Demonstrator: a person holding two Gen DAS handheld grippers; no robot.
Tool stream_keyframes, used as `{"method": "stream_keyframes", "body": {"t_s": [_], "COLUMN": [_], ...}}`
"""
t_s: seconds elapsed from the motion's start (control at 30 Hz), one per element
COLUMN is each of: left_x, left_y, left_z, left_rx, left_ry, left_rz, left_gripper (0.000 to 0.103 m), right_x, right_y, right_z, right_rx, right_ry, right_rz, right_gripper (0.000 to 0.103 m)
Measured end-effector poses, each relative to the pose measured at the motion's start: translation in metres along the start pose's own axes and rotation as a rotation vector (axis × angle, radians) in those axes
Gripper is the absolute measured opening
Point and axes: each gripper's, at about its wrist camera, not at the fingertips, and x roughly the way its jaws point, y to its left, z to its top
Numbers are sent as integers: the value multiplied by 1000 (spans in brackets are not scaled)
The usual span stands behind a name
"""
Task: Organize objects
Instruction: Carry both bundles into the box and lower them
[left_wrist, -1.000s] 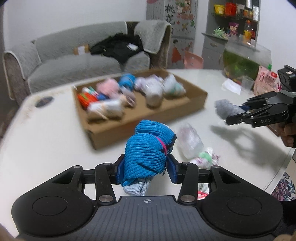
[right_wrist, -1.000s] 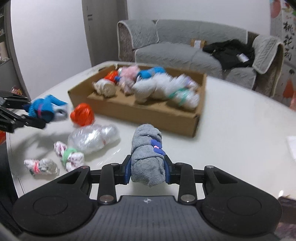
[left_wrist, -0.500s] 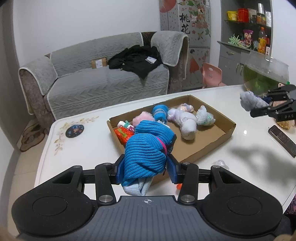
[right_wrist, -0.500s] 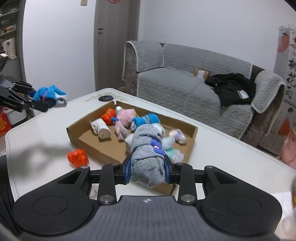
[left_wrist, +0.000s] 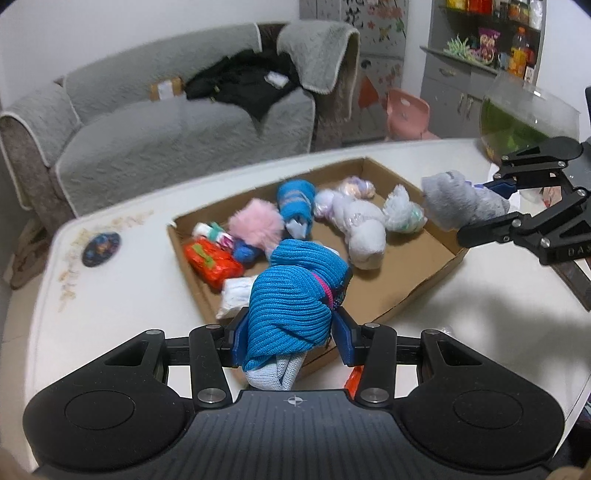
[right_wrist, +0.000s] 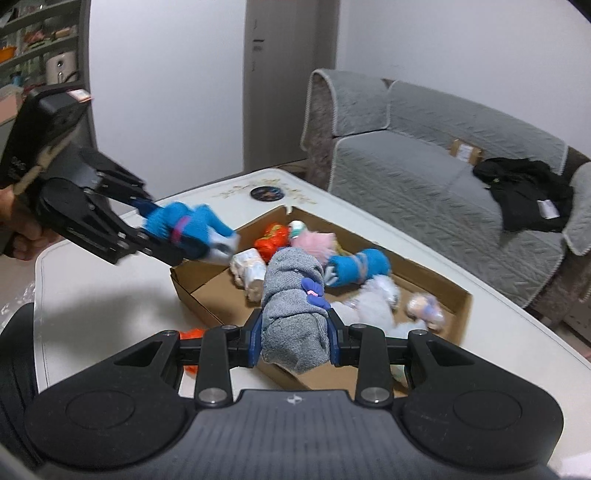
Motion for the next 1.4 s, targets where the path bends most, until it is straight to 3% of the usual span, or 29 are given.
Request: {"method": "stream_keyframes", "body": {"t_s": [0.23,0.43,0.6,0.7,0.93,1.4], "left_x": [39,65,73,76,79,80], "left_y": [15,17,7,2,-2,-7], "left_z": [13,19,22,21,10,-6], "left_rx": [-36,-33,-12,-12,-82,-105], "left_ry": [168,250,209,185,150,165], "left_rz": [-68,-44,-21,31,111,189], "left_gripper": [52,52,52,52,52,52], "right_x": [31,62,82,88,99,115], "right_y": [-5,-12,-11,-10,-1,17], "right_z": [11,14,11,9,8,9], "right_rx": [2,17,16,18,-9,-38], "right_ry": [62,136,187,197,224,253], "right_rz": [79,110,112,113,97,91], "right_gripper": [30,30,30,30,31,31]}}
